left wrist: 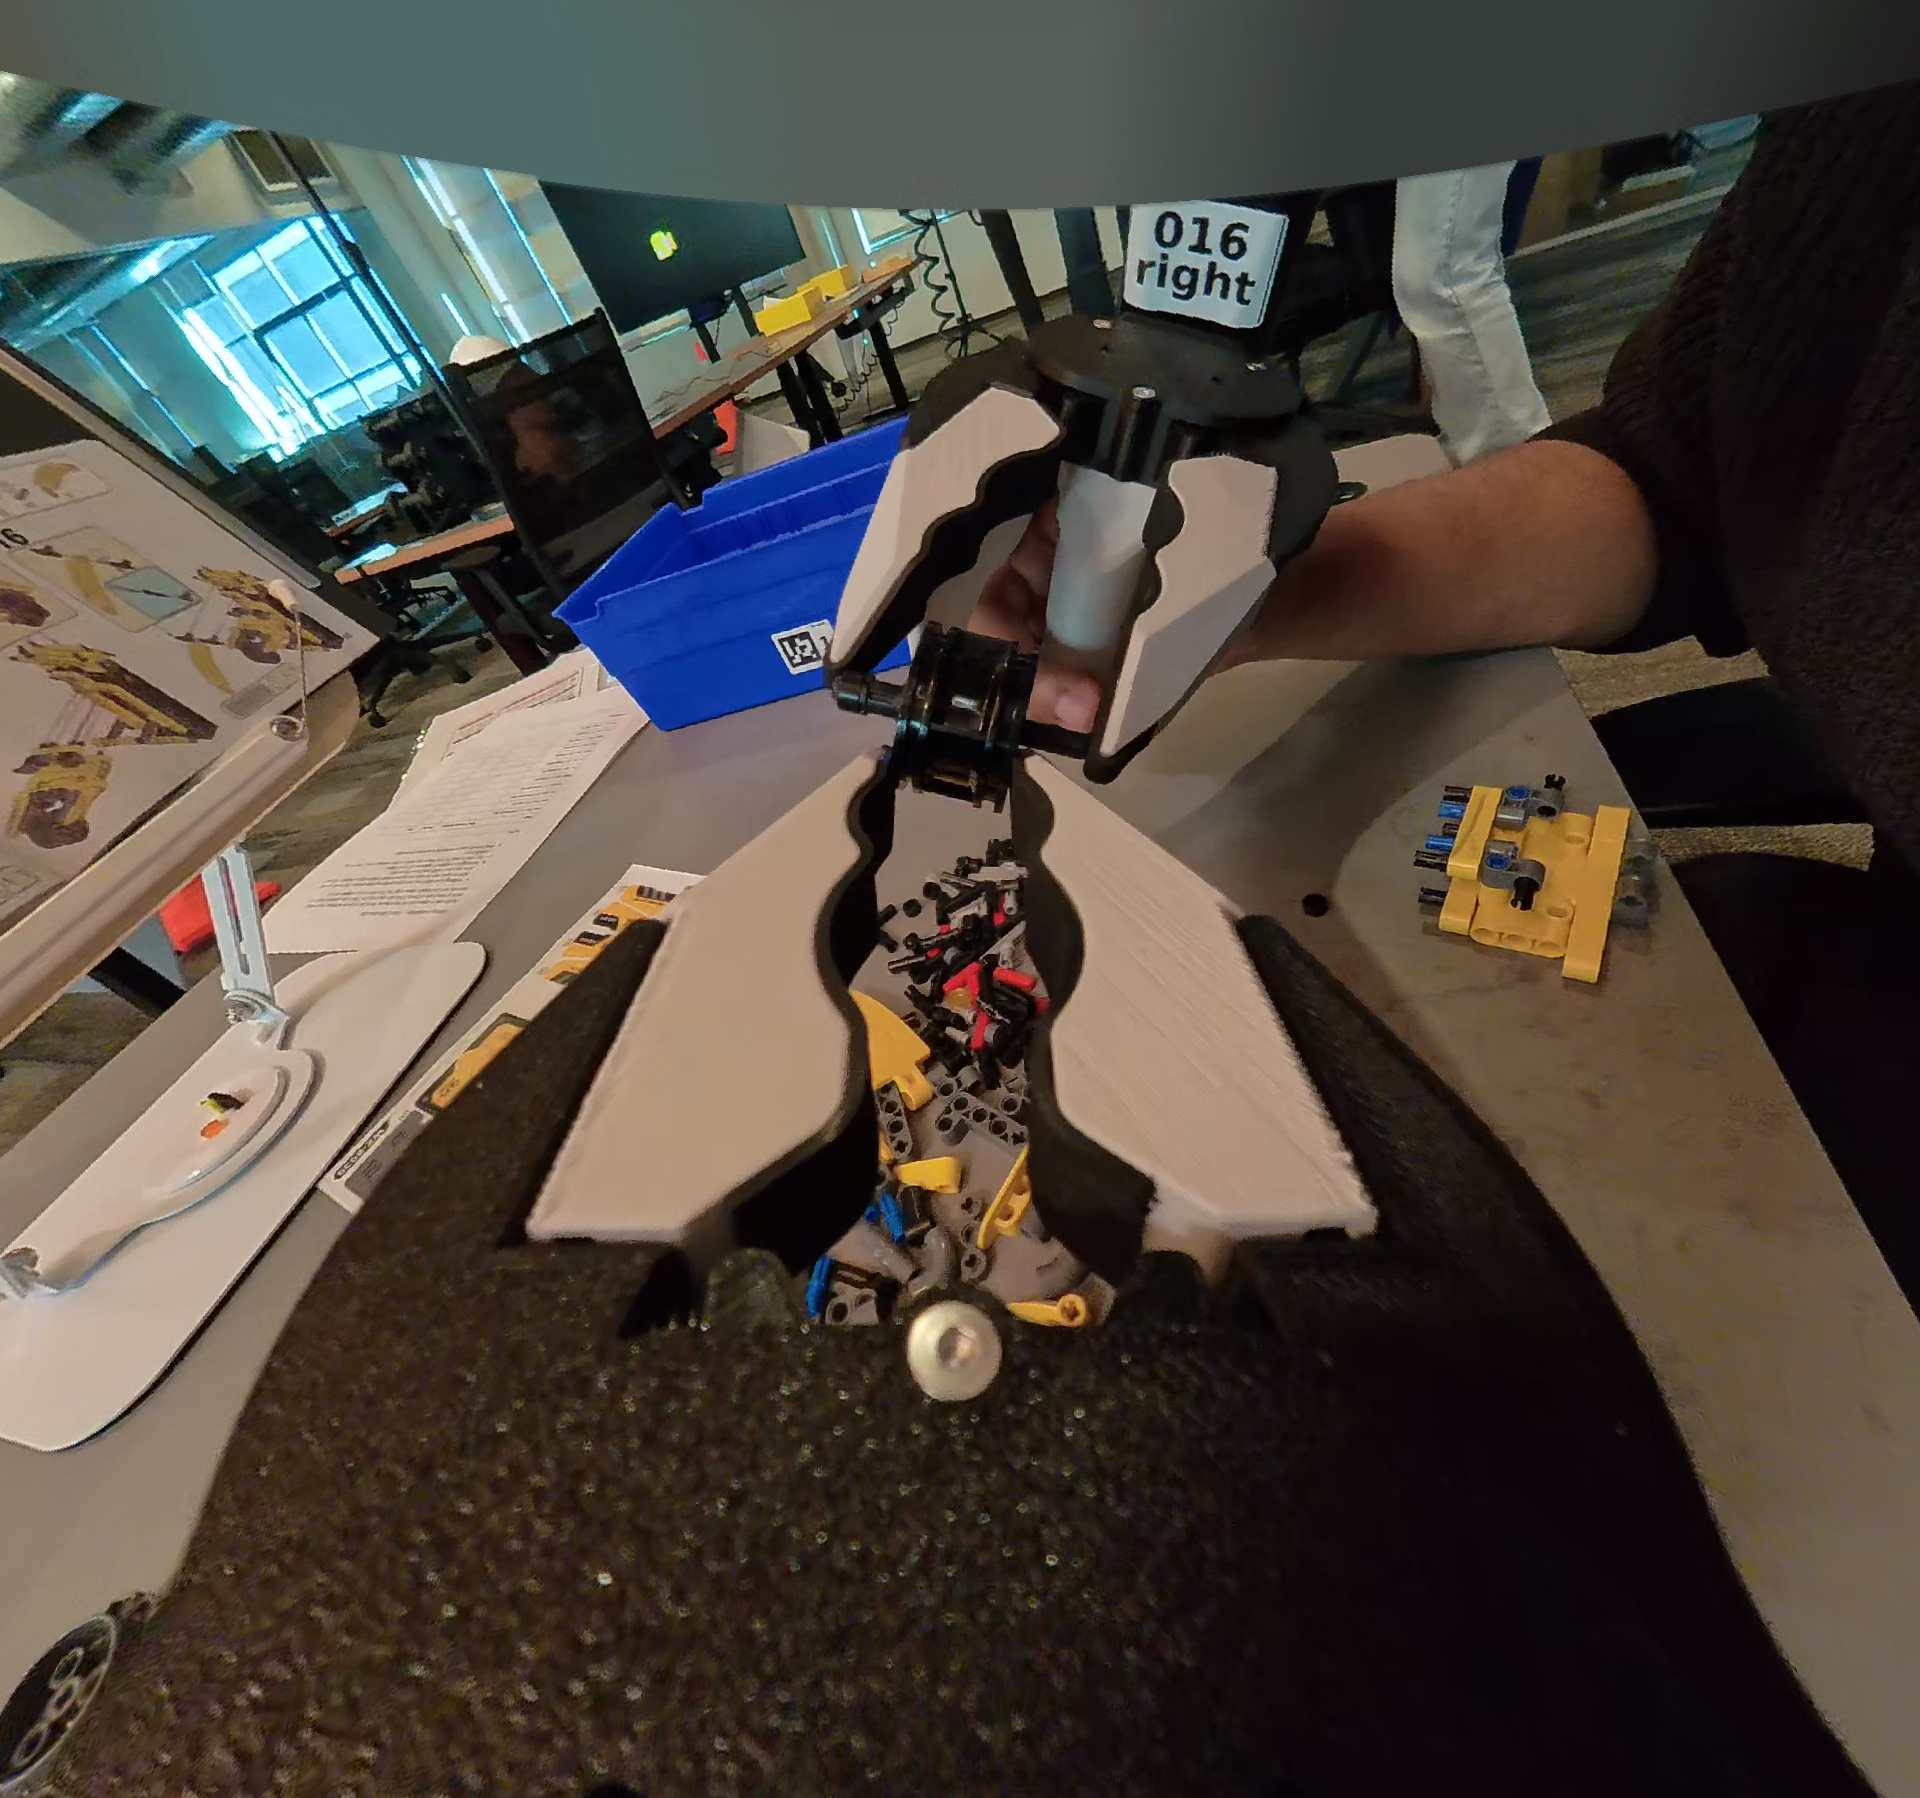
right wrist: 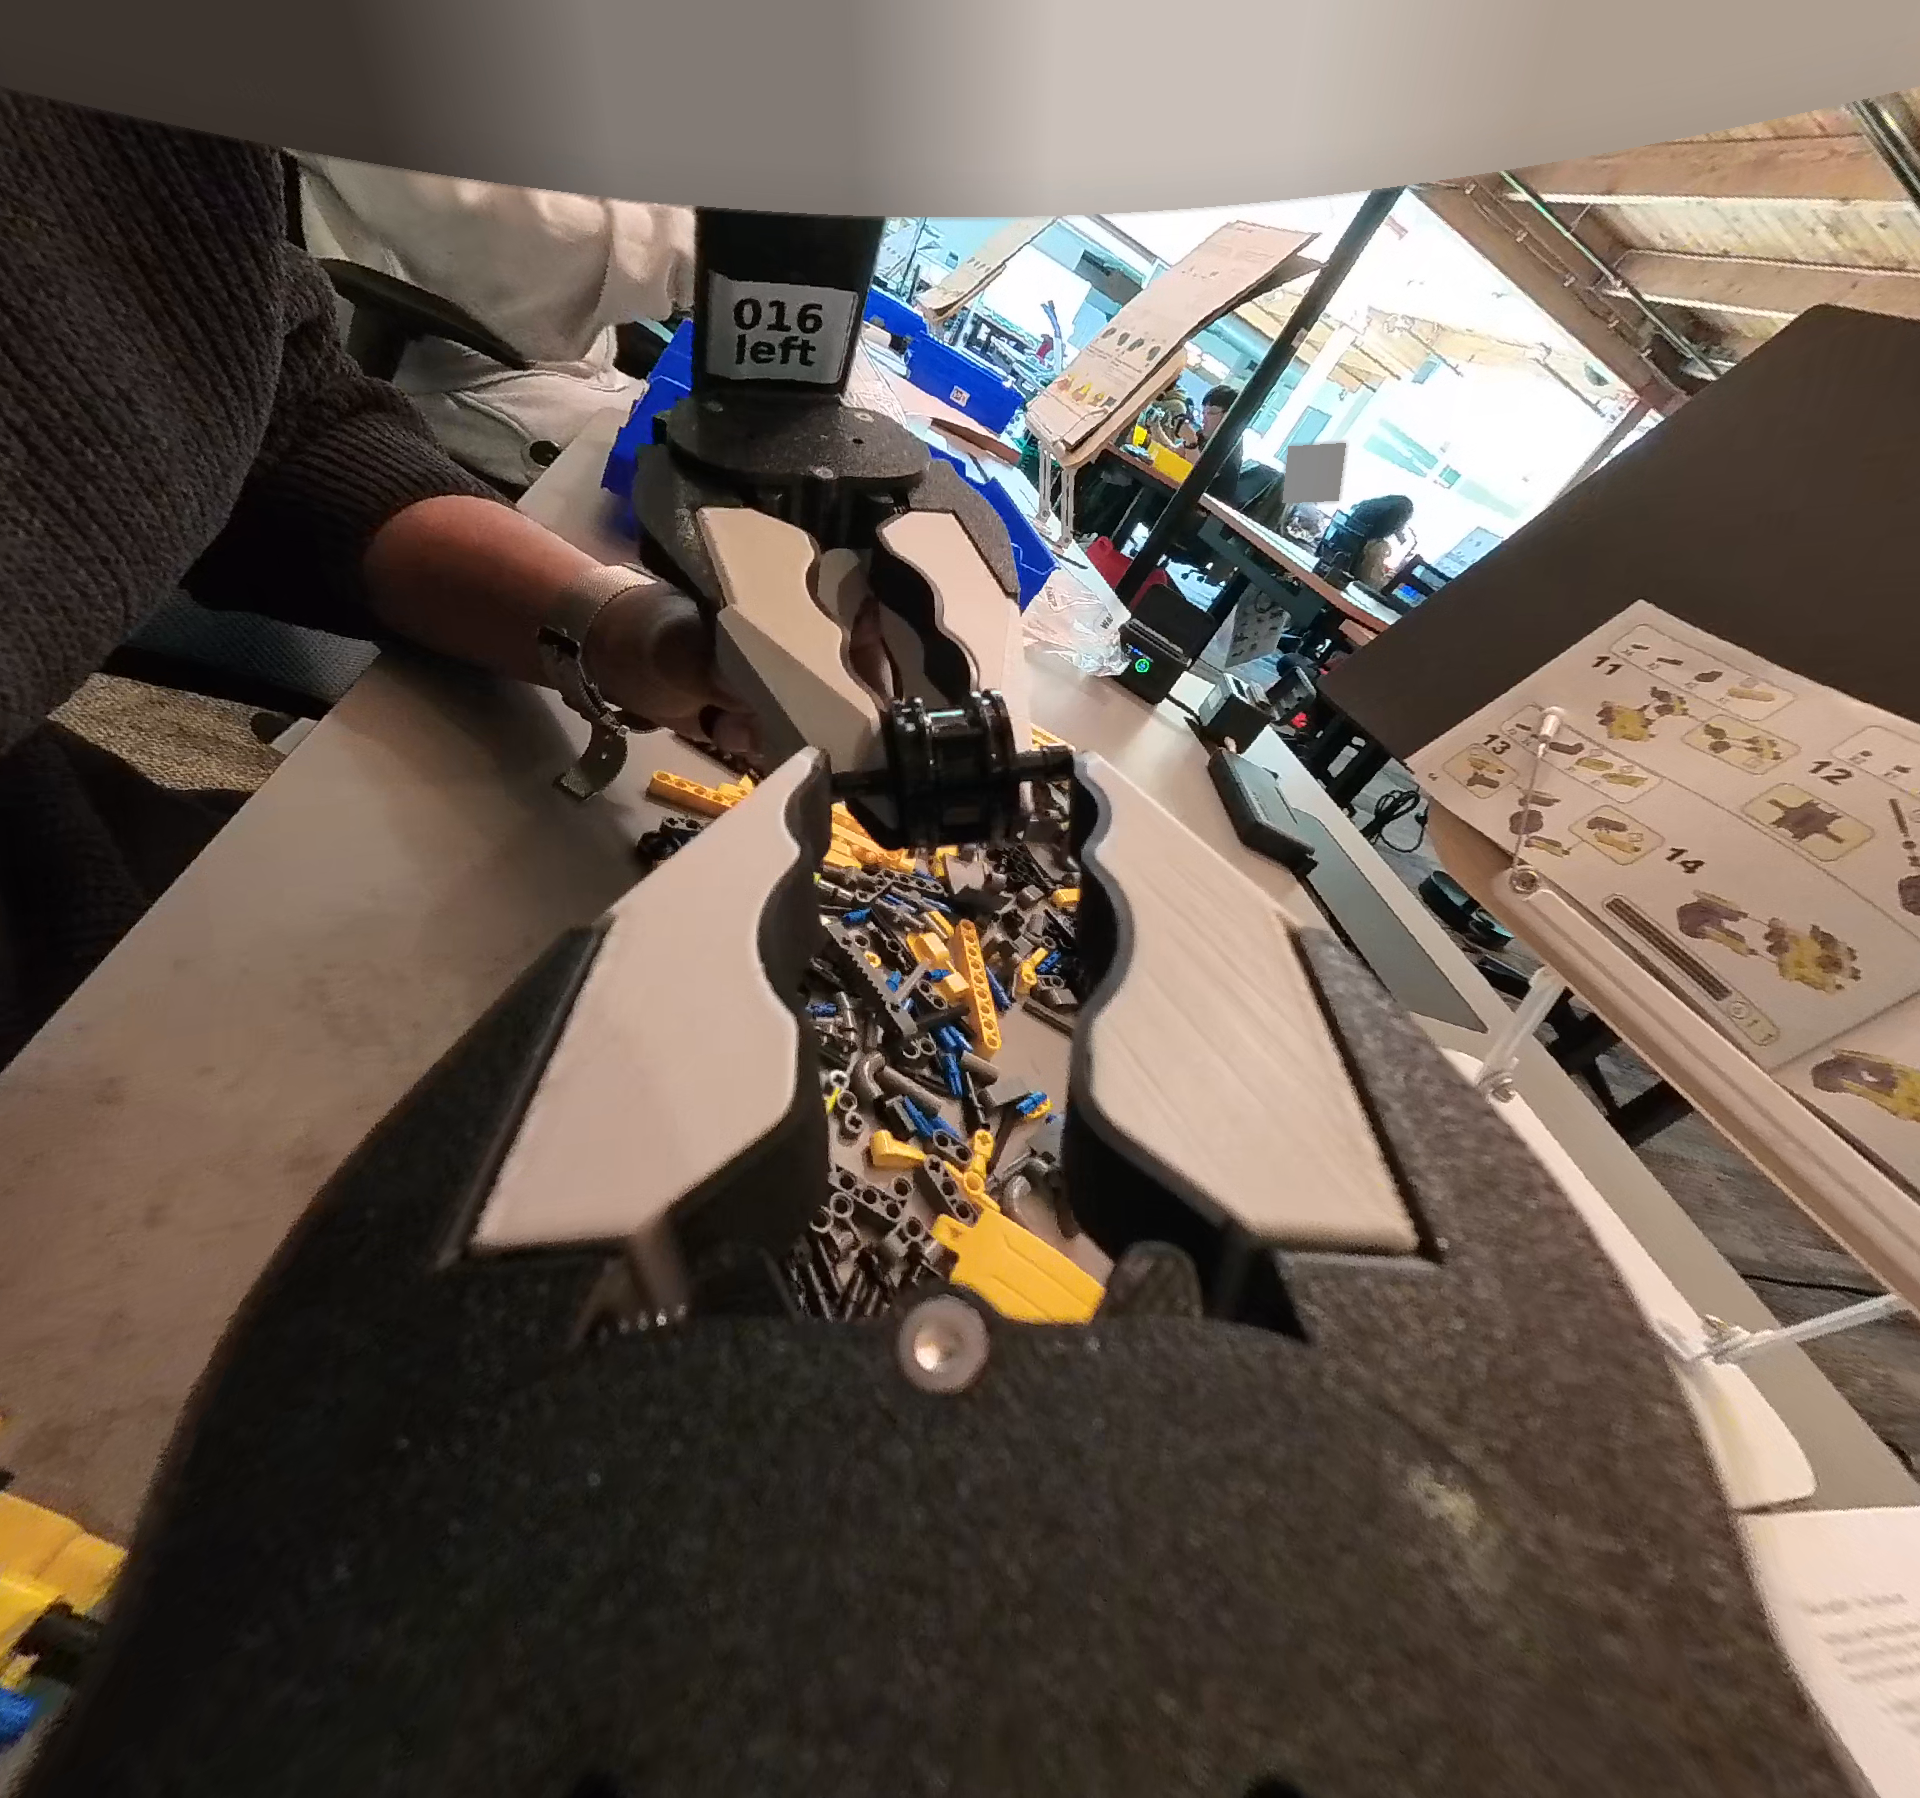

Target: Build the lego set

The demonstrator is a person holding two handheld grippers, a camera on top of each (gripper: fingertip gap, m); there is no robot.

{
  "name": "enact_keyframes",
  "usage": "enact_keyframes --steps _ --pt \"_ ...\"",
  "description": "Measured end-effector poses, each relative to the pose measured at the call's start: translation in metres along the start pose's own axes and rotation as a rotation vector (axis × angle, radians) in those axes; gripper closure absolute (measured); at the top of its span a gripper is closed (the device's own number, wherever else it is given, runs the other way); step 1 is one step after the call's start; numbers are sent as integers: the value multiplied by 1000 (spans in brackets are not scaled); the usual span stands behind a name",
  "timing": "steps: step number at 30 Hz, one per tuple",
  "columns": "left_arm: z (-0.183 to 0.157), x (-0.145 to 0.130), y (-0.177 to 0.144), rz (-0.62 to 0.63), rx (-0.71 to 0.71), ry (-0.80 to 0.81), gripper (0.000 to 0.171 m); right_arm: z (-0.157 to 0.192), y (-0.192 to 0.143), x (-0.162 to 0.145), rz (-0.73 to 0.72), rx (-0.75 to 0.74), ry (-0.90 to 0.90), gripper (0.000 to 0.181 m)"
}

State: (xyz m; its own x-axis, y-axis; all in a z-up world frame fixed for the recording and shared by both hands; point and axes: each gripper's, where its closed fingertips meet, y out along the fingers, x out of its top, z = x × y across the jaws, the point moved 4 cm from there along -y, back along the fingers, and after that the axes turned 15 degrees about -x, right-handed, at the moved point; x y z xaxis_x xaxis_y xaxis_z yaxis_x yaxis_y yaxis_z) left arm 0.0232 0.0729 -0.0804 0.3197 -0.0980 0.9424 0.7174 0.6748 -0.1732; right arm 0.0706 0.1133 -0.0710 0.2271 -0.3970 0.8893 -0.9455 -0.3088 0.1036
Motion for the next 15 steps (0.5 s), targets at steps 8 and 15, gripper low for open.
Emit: enact_keyframes --steps 8,15 --pt "1 -1 0 11 5 -18 151 1 0 -1 14 -6 -14 137" --pt "0 -1 0 14 9 -17 152 2 1 0 19 -7 -32 137"
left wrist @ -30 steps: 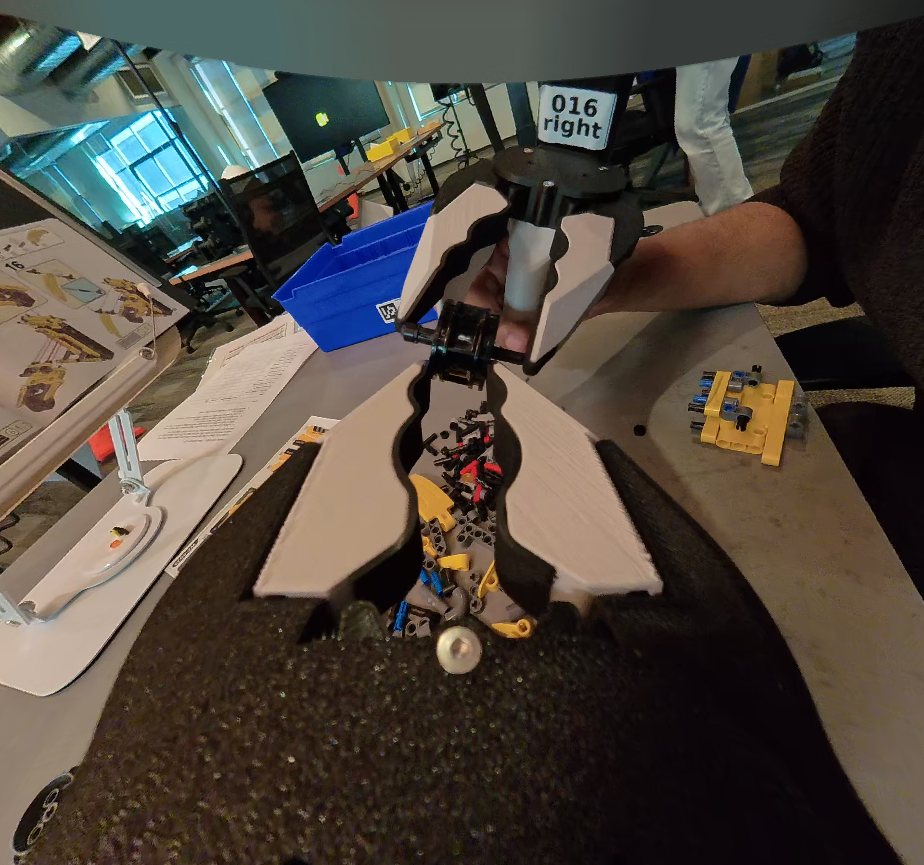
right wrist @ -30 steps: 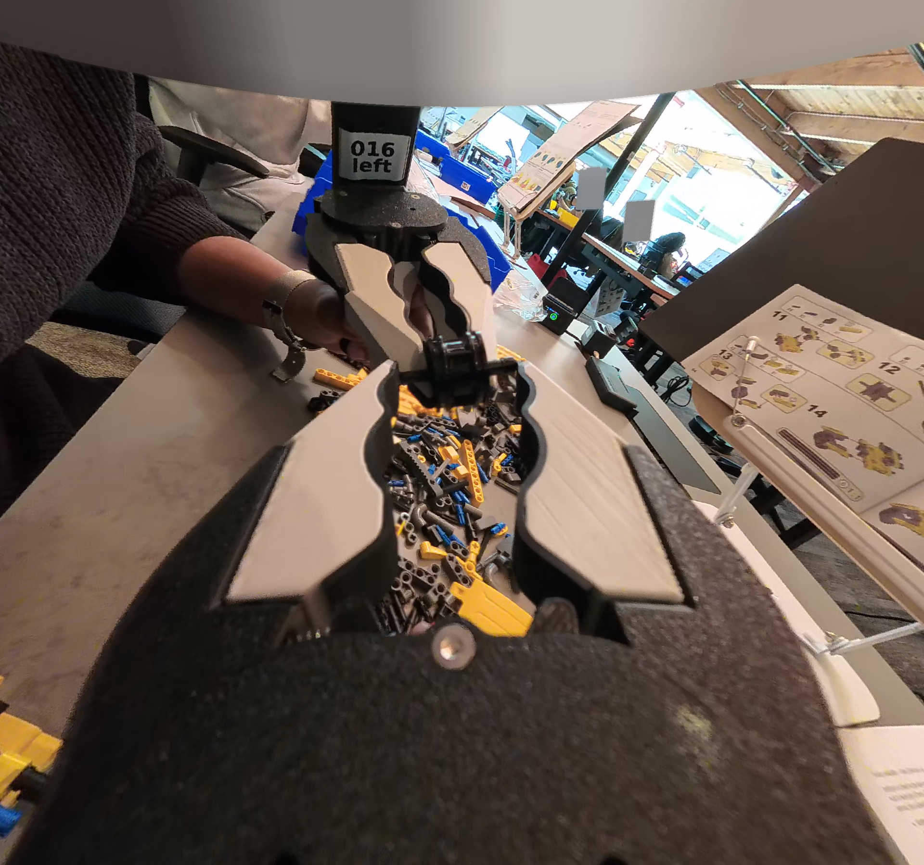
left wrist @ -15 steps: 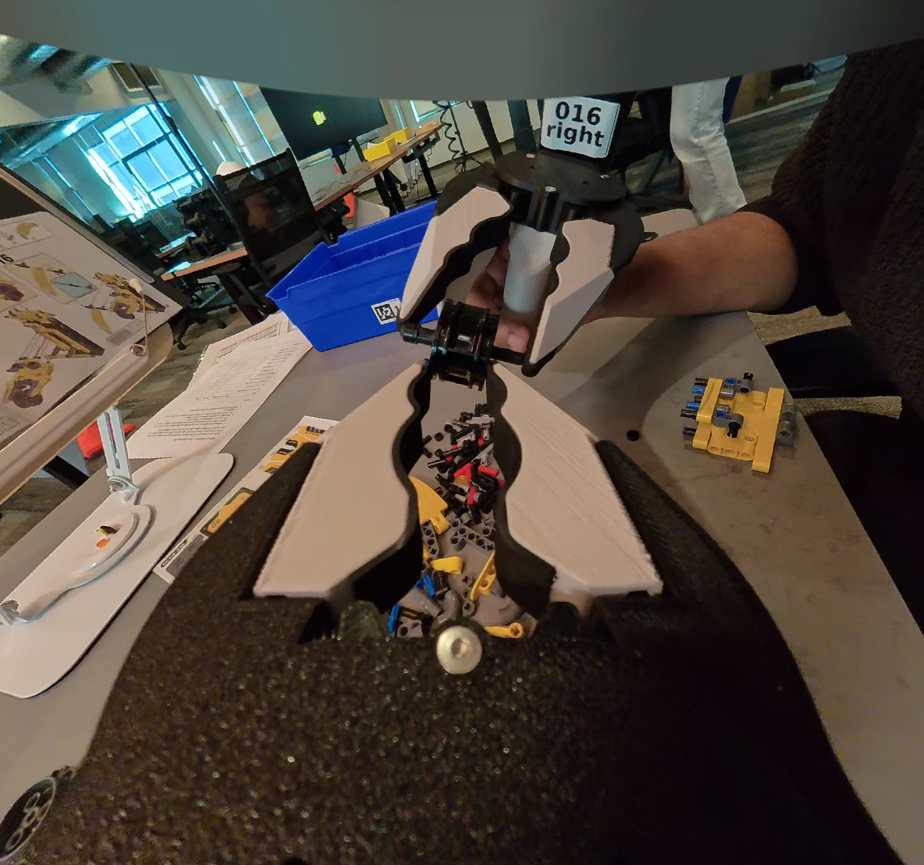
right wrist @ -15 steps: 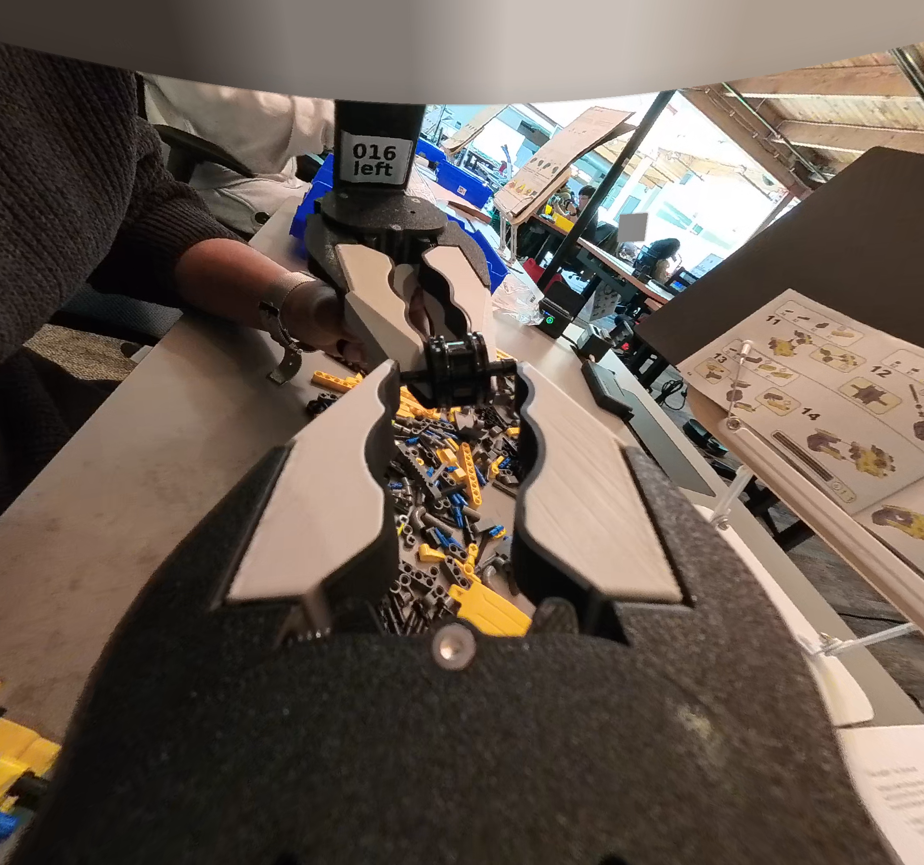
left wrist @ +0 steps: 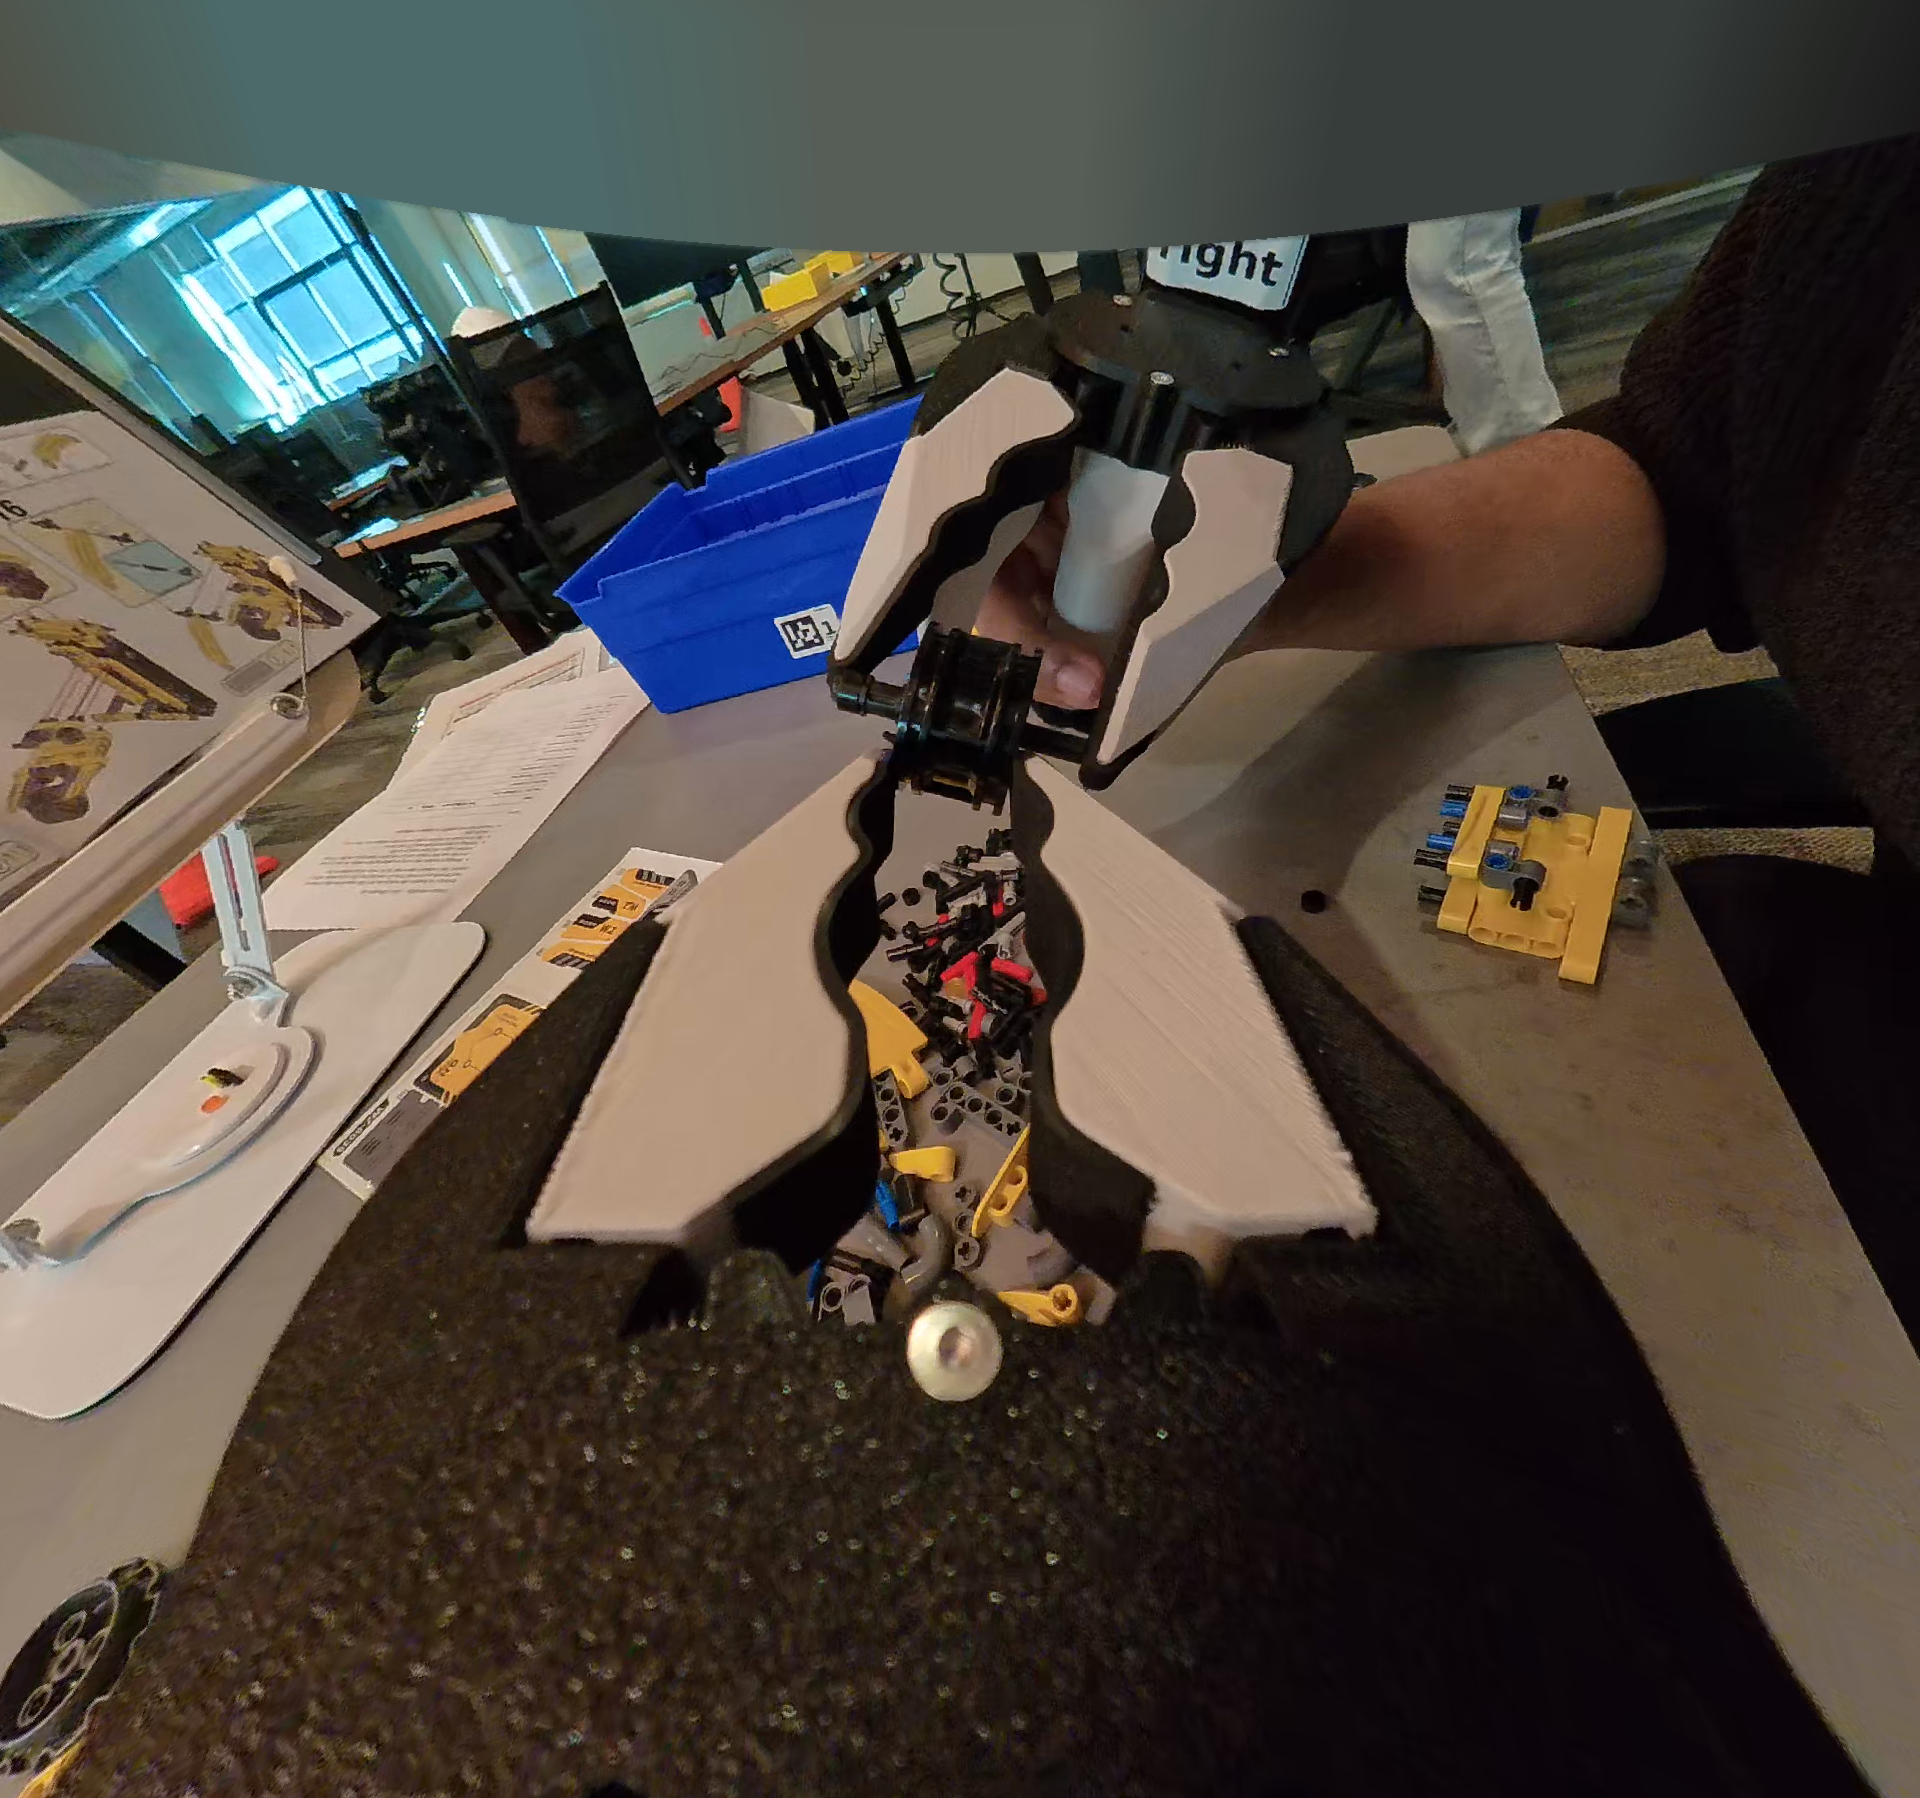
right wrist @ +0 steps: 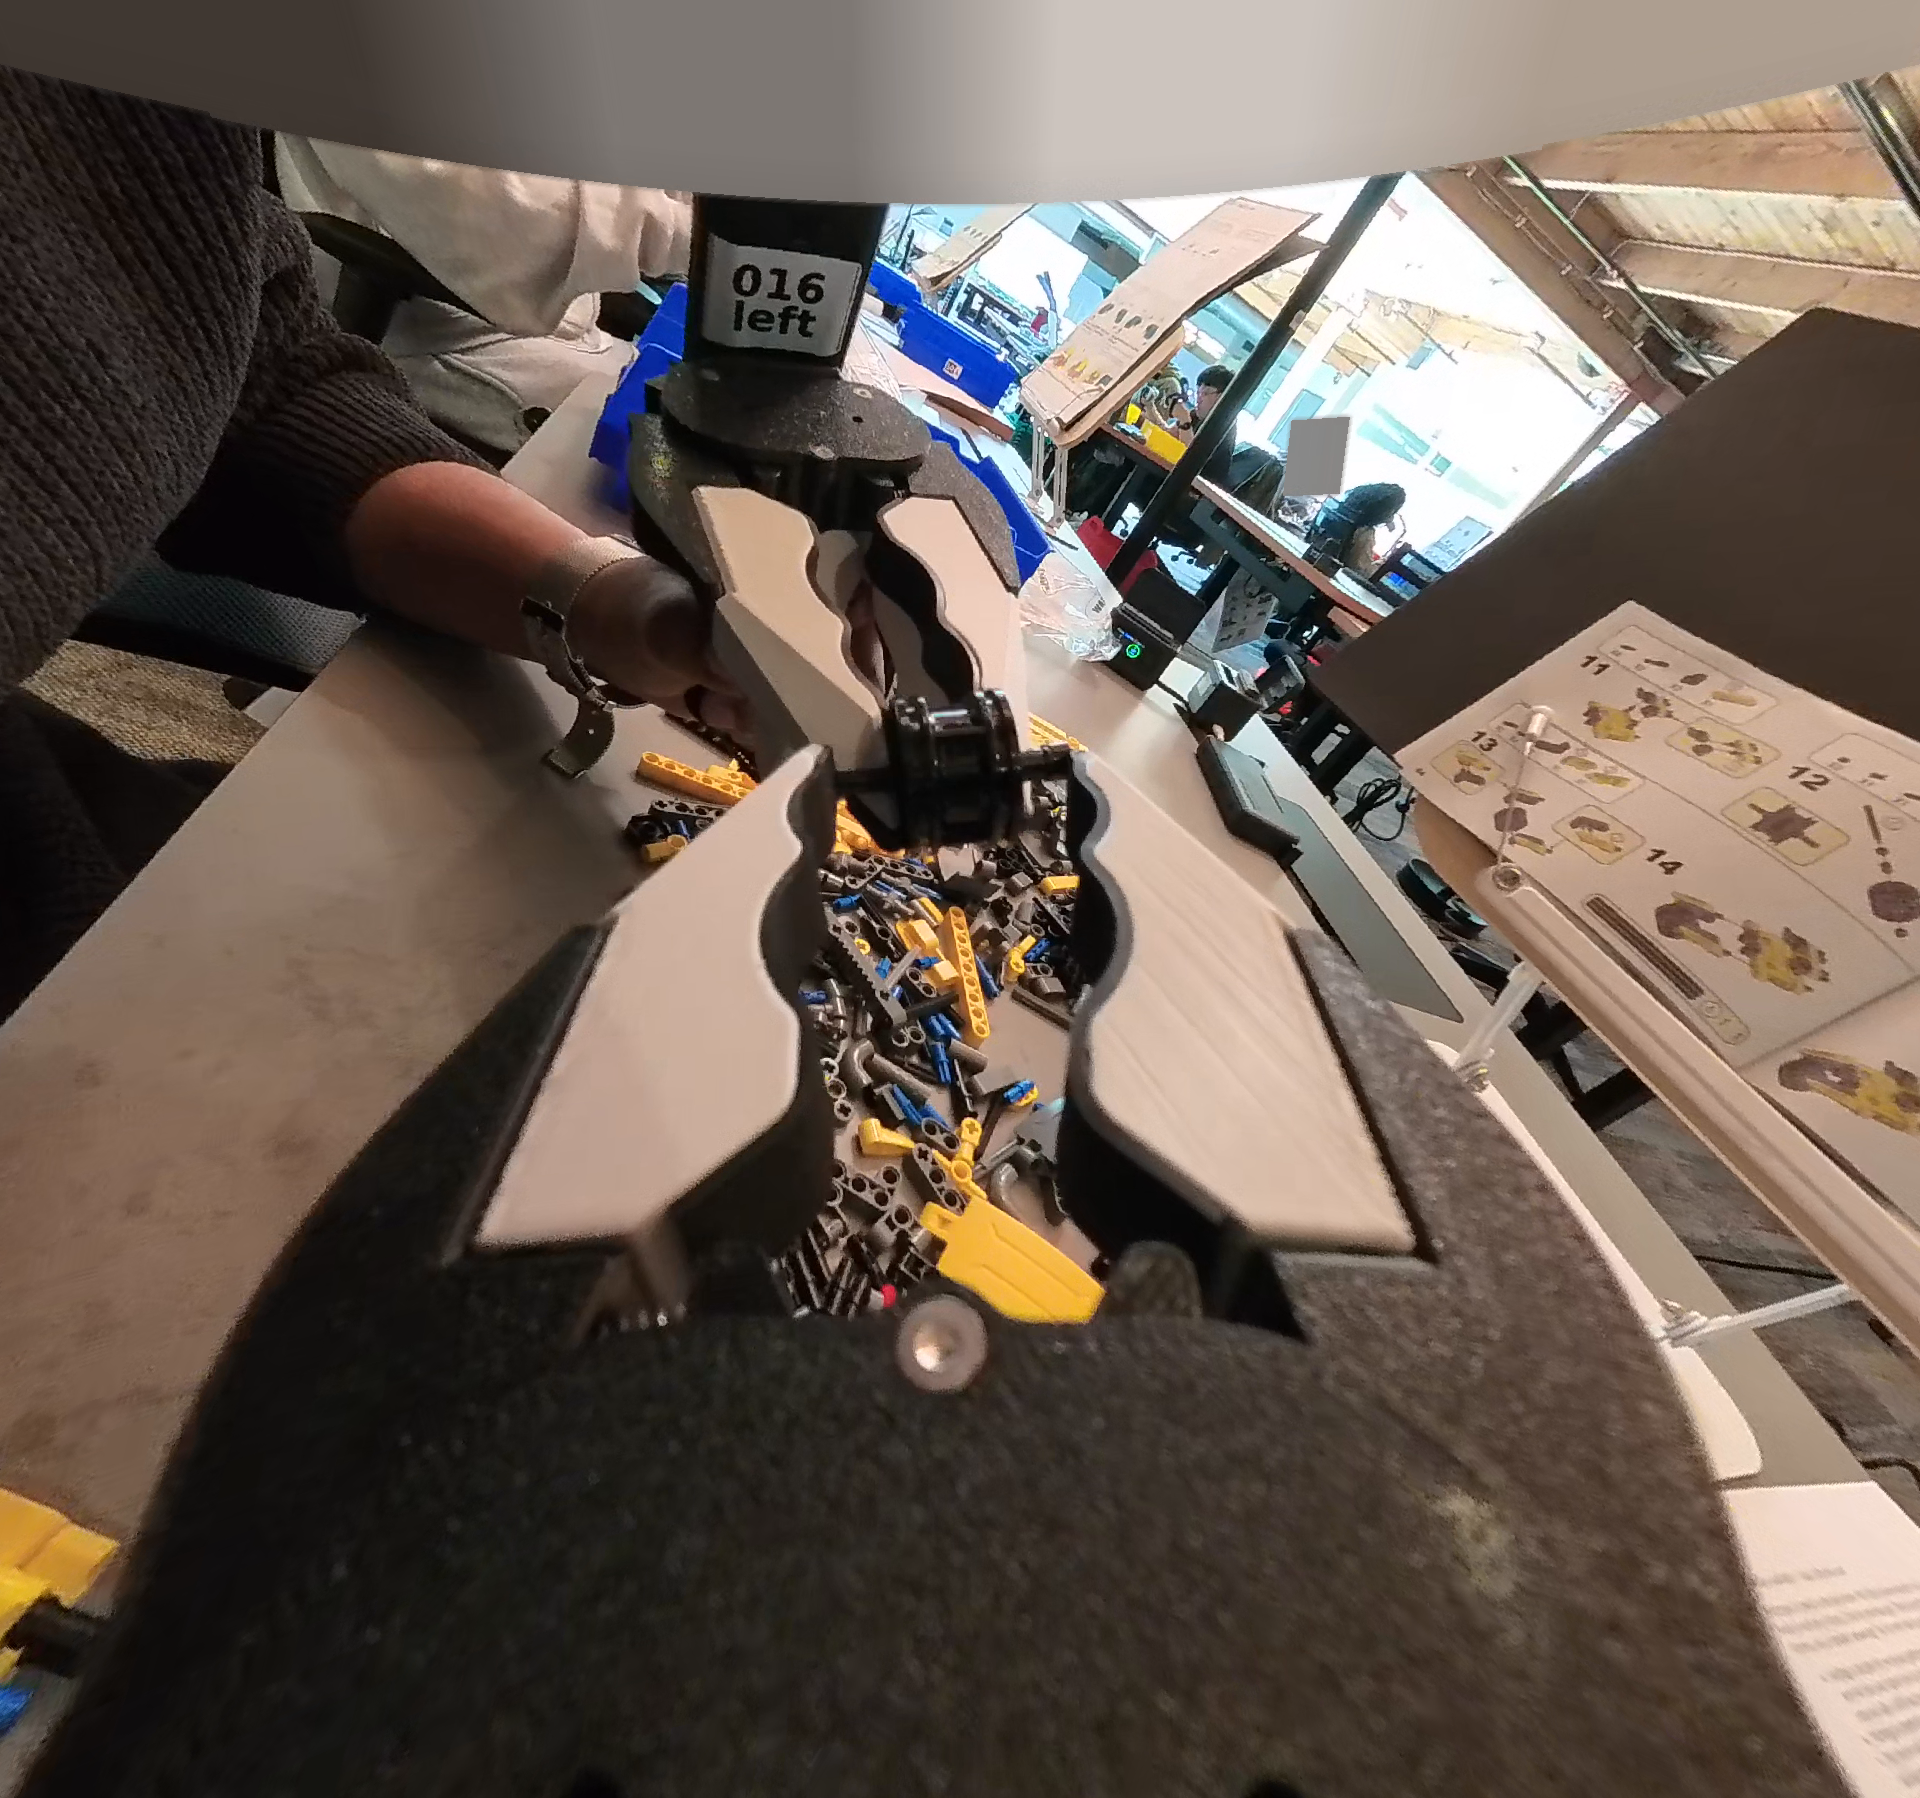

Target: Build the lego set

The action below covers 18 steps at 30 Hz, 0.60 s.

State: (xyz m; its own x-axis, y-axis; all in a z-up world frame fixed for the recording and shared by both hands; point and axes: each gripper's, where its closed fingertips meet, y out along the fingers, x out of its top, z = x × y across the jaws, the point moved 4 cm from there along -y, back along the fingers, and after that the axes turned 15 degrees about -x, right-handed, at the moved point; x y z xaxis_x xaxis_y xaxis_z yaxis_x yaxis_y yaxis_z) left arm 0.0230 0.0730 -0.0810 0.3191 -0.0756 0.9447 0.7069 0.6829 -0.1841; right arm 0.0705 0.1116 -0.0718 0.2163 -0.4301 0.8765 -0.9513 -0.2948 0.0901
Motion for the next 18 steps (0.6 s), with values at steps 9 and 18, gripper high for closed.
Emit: enact_keyframes --steps 9,18 --pt "1 -1 0 -1 5 -8 151 3 0 1 5 10 1 147" --pt "4 2 -1 -55 4 -22 142 0 0 4 -14 4 47 146"
